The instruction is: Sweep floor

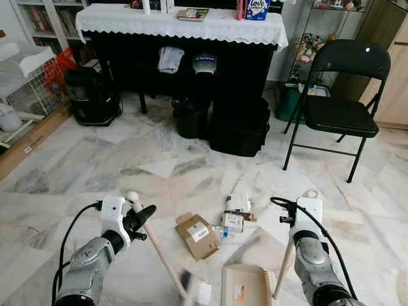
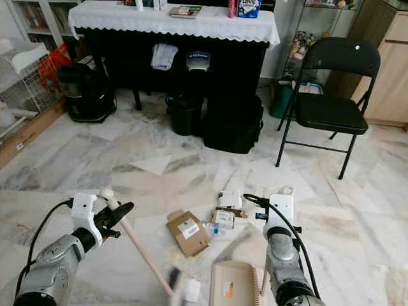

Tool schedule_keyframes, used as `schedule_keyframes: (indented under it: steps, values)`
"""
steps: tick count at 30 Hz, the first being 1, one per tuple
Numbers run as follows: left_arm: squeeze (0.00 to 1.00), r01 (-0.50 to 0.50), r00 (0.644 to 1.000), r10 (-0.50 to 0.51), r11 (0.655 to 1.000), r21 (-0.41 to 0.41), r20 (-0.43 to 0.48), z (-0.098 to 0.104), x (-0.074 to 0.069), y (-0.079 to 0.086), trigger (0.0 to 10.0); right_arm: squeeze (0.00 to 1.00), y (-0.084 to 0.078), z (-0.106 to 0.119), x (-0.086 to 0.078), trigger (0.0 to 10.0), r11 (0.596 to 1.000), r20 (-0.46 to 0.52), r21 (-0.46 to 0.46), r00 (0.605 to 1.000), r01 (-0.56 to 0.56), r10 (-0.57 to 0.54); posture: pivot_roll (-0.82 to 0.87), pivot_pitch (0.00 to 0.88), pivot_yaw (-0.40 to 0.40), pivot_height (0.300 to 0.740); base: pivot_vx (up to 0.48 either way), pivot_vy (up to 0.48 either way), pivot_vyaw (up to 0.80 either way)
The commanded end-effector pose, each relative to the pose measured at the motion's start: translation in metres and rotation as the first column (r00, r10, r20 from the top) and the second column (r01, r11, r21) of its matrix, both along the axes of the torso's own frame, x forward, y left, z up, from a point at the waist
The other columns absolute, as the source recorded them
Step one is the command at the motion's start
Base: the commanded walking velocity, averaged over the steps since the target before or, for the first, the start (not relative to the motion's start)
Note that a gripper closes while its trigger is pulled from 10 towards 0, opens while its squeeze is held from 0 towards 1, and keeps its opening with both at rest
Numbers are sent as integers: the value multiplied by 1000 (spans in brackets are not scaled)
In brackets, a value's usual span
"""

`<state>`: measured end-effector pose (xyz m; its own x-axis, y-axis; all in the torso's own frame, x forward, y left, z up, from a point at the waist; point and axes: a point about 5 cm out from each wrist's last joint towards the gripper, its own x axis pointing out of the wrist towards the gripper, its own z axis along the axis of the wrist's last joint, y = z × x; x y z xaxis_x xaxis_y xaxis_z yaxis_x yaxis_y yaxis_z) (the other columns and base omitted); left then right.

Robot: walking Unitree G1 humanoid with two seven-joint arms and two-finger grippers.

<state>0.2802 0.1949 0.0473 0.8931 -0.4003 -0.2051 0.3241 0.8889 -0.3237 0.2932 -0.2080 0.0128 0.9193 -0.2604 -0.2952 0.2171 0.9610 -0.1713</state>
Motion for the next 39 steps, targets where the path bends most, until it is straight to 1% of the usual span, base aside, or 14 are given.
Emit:
schedule_keyframes:
  steps: [1, 4, 8, 9, 11, 15, 17, 18, 20, 21, 23, 27, 32, 39]
  values:
    - [0, 42, 999, -40, 993, -111, 23, 9, 1, -7, 10000, 0, -4, -5, -4, 10000, 1000, -43, -17, 999, 5, -5, 131, 0, -42, 740, 0, 0, 0]
    - [0, 35, 998, -24, 982, -184, 61, 20, 4, -7, 10000, 0, -4, -5, -3, 10000, 1000, -41, -17, 999, 4, -5, 131, 0, -42, 740, 0, 0, 0]
    - [0, 16, 996, 1, 980, -196, 87, 28, 6, -3, 10000, 0, -4, -5, -3, 10000, 1000, -40, -16, 999, 4, -5, 131, 0, -42, 740, 0, 0, 0]
    - [0, 8, 995, 11, 982, -191, 95, 30, 7, -2, 10000, 0, -4, -5, -3, 10000, 1000, -41, -16, 999, 4, -5, 131, 0, -42, 740, 0, 0, 0]
    - [0, -86, 983, 105, 987, -133, 148, 38, 14, 6, 10000, 0, -4, -5, -3, 10000, 1000, -40, -16, 999, 4, -5, 132, 0, -42, 740, 0, 0, 0]
    - [0, -163, 962, 179, 982, -93, 205, 49, 18, 13, 10000, 0, -4, -4, -3, 10000, 1000, -30, -5, 1000, 2, -2, 129, 0, -41, 740, 0, 0, 0]
    - [0, -219, 938, 226, 974, -55, 265, 59, 19, 18, 10000, 0, -2, -3, -2, 10000, 1000, -13, 7, 1000, -2, 2, 129, 0, -40, 740, 0, 0, 0]
    - [0, -219, 938, 226, 974, -55, 265, 59, 19, 18, 10000, 0, -2, -3, -2, 10000, 1000, -13, 7, 1000, -2, 2, 129, 0, -40, 740, 0, 0, 0]
    - [0, -266, 914, 267, 963, -45, 304, 67, 21, 22, 10000, 0, 0, -1, -1, 10000, 1000, 1, 15, 1000, -11, 11, 130, 0, -40, 740, 0, 0, 0]
    - [0, -266, 914, 267, 963, -45, 304, 67, 21, 22, 10000, 0, 0, -1, -1, 10000, 1000, 1, 15, 1000, -11, 11, 130, 0, -40, 740, 0, 0, 0]
    - [0, -308, 891, 299, 951, -28, 343, 72, 23, 24, 10000, 0, 2, 2, 1, 10000, 999, 32, 31, 999, -15, 14, 130, 0, -38, 740, 0, 0, 0]
    - [0, -317, 887, 295, 948, 5, 356, 73, 24, 22, 10000, 0, 5, 5, 3, 10000, 999, 63, 44, 998, -30, 27, 128, 0, -36, 740, 0, 0, 0]
    - [0, -361, 869, 317, 931, 48, 381, 73, 28, 20, 10000, 0, 15, 15, 10, 10000, 993, 137, 53, 986, -107, 99, 120, 0, -28, 740, 0, 0, 0]
    - [0, -396, 845, 331, 915, 76, 420, 77, 33, 17, 10000, 0, 18, 29, 18, 10000, 988, 215, 82, 970, -131, 110, 115, 0, -21, 740, 0, 0, 0]
